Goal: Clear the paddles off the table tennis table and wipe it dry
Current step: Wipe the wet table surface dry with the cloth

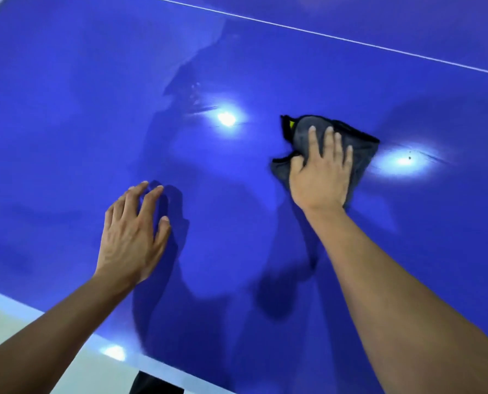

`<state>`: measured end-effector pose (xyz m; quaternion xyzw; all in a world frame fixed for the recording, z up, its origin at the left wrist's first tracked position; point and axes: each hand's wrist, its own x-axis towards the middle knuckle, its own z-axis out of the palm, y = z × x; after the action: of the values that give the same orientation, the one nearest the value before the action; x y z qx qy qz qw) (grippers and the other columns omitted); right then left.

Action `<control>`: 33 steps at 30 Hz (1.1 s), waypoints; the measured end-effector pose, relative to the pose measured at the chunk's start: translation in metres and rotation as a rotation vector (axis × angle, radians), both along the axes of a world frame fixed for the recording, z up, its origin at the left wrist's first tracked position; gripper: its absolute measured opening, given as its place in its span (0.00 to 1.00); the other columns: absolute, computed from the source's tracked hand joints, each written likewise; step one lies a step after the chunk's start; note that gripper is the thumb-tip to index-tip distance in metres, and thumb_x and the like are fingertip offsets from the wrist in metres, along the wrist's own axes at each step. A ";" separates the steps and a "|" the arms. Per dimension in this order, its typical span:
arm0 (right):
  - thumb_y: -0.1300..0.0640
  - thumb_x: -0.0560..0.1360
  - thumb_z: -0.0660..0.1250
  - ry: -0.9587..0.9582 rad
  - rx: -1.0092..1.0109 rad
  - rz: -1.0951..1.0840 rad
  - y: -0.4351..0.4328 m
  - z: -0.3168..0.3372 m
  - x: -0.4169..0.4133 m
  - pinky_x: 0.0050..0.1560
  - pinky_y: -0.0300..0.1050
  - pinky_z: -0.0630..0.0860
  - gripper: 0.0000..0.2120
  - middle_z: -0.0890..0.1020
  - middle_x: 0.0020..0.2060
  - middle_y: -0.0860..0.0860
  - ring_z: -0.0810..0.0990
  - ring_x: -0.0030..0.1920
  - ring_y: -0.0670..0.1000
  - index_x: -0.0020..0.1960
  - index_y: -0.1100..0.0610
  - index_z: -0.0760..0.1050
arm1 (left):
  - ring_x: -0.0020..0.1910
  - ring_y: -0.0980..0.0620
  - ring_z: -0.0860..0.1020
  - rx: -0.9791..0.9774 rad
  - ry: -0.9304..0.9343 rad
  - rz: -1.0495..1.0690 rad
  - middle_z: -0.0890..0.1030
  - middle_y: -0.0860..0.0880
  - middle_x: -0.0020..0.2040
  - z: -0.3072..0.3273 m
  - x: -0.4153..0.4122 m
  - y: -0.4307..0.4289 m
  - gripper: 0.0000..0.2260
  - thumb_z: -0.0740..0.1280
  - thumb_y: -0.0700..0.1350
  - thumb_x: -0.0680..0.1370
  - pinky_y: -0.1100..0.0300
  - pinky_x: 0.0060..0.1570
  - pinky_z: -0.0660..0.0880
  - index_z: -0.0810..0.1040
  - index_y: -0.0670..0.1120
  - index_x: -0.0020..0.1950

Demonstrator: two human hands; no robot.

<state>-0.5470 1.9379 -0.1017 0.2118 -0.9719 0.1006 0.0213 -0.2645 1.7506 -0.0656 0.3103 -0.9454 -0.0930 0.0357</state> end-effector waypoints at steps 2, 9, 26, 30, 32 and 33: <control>0.45 0.77 0.51 0.011 -0.024 0.077 -0.041 0.000 0.025 0.80 0.60 0.50 0.34 0.62 0.80 0.59 0.59 0.80 0.58 0.81 0.54 0.61 | 0.70 0.35 0.69 -0.006 0.001 -0.022 0.67 0.41 0.74 -0.001 0.007 -0.012 0.25 0.58 0.51 0.80 0.40 0.69 0.65 0.68 0.44 0.75; 0.44 0.78 0.48 -0.048 -0.025 0.274 -0.160 0.007 0.131 0.81 0.57 0.45 0.33 0.56 0.82 0.56 0.52 0.82 0.54 0.83 0.52 0.55 | 0.71 0.36 0.68 0.038 0.003 -0.053 0.68 0.42 0.75 -0.002 0.036 -0.084 0.25 0.56 0.52 0.80 0.41 0.68 0.66 0.68 0.43 0.75; 0.43 0.81 0.52 -0.107 -0.051 0.144 -0.164 0.005 0.282 0.80 0.61 0.47 0.30 0.57 0.82 0.52 0.53 0.82 0.53 0.82 0.47 0.57 | 0.70 0.35 0.69 0.105 -0.093 -0.067 0.65 0.42 0.77 0.014 0.160 -0.157 0.25 0.55 0.53 0.79 0.38 0.64 0.69 0.70 0.46 0.74; 0.43 0.80 0.55 -0.121 -0.080 0.213 -0.145 0.012 0.330 0.80 0.61 0.50 0.30 0.59 0.81 0.53 0.55 0.82 0.54 0.81 0.49 0.60 | 0.70 0.35 0.68 0.186 -0.076 0.036 0.64 0.43 0.77 0.021 0.180 -0.136 0.23 0.58 0.52 0.79 0.38 0.65 0.68 0.71 0.47 0.73; 0.44 0.80 0.55 -0.112 -0.088 0.227 -0.137 0.013 0.353 0.80 0.60 0.52 0.30 0.61 0.81 0.53 0.57 0.81 0.54 0.81 0.49 0.61 | 0.70 0.35 0.68 0.211 -0.078 0.063 0.63 0.43 0.78 0.026 0.189 -0.129 0.22 0.59 0.51 0.80 0.38 0.65 0.68 0.71 0.47 0.73; 0.45 0.80 0.55 -0.114 -0.091 0.230 -0.133 0.013 0.364 0.80 0.59 0.52 0.30 0.61 0.80 0.53 0.57 0.81 0.54 0.81 0.50 0.61 | 0.70 0.35 0.68 0.211 -0.090 0.051 0.63 0.43 0.77 0.030 0.194 -0.126 0.22 0.59 0.51 0.80 0.38 0.64 0.69 0.71 0.47 0.73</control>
<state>-0.1835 1.8050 -0.0888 0.3147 -0.9352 0.1582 -0.0361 -0.0701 1.6248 -0.0358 0.3400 -0.9228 -0.1772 -0.0371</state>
